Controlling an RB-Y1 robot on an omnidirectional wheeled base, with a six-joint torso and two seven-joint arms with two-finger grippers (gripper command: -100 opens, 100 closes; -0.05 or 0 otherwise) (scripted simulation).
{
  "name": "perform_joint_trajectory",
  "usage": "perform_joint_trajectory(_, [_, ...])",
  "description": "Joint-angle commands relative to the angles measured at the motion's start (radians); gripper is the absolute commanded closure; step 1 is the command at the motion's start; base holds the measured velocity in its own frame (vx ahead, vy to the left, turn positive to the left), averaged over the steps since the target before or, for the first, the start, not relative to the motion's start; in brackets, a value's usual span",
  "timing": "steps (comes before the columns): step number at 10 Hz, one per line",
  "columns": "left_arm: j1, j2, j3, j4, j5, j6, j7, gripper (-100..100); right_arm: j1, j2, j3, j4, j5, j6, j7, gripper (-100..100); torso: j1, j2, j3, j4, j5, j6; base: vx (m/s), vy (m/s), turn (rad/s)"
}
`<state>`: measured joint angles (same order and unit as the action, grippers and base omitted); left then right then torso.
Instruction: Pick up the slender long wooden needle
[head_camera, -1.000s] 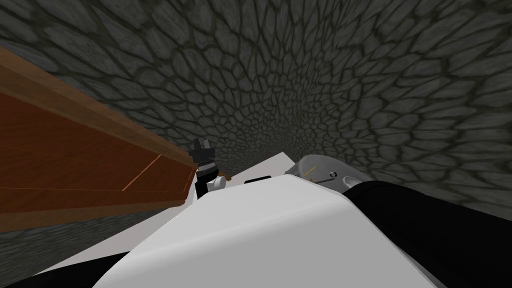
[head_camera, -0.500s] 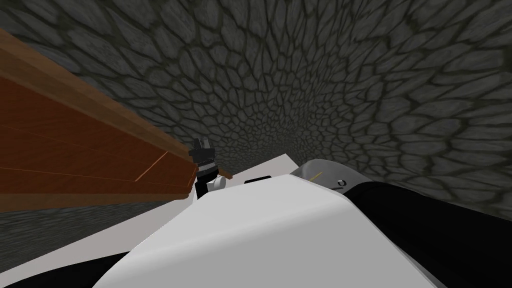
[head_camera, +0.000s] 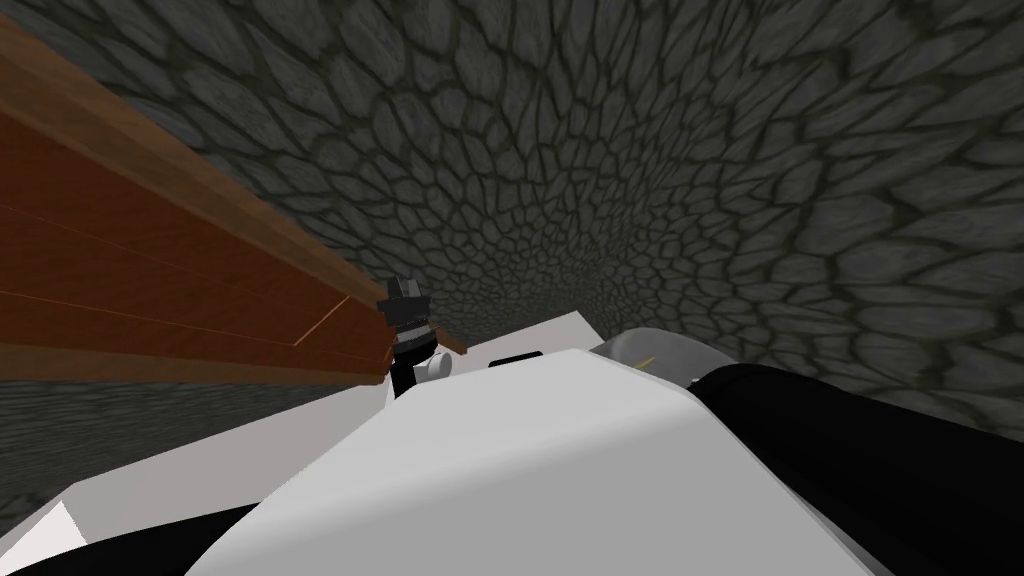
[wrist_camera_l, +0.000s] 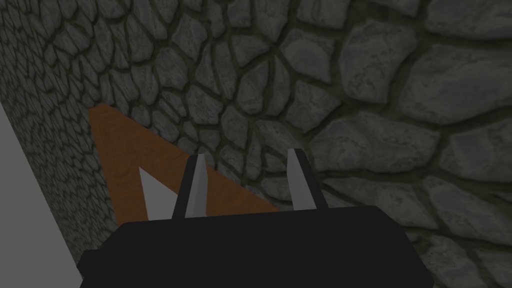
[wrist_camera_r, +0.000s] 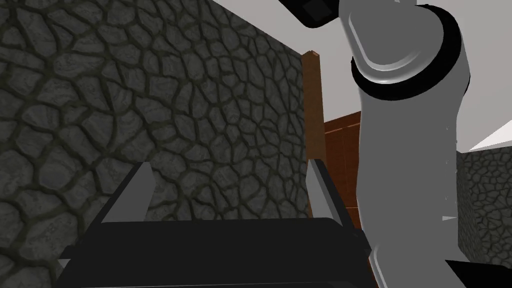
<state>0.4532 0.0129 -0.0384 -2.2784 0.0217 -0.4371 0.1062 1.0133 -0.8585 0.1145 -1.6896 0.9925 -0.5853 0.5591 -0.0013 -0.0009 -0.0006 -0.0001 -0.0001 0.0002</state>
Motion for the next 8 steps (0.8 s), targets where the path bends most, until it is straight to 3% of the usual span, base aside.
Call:
perform_joint_trajectory(1, [0.000,0.000,0.000,0.000,0.000,0.000,0.000,0,0.001,0.001,0.000,0.039,0.024,-0.002,0.034,-100,0.000,0.000,0.000,0.000,0.000,0.000,0.019,-0.032,0.096])
perform_joint_trajectory(3, [0.000,0.000,0.000,0.000,0.000,0.000,0.000,0,0.011,-0.045,0.008,0.107,0.091,0.034,0.086,-100,0.000,0.000,0.000,0.000,0.000,0.000,0.023,-0.041,0.230])
perform_joint_trajectory(6, [0.000,0.000,0.000,0.000,0.000,0.000,0.000,0,0.014,-0.065,0.013,0.139,0.152,0.053,0.112,-100,0.000,0.000,0.000,0.000,0.000,0.000,0.011,-0.039,0.112])
perform_joint_trajectory(8, [0.000,0.000,0.000,0.000,0.000,0.000,0.000,0,0.014,-0.098,0.023,0.201,0.214,0.092,0.160,-100,0.001,0.001,0.001,0.000,0.000,0.000,0.001,-0.036,0.216])
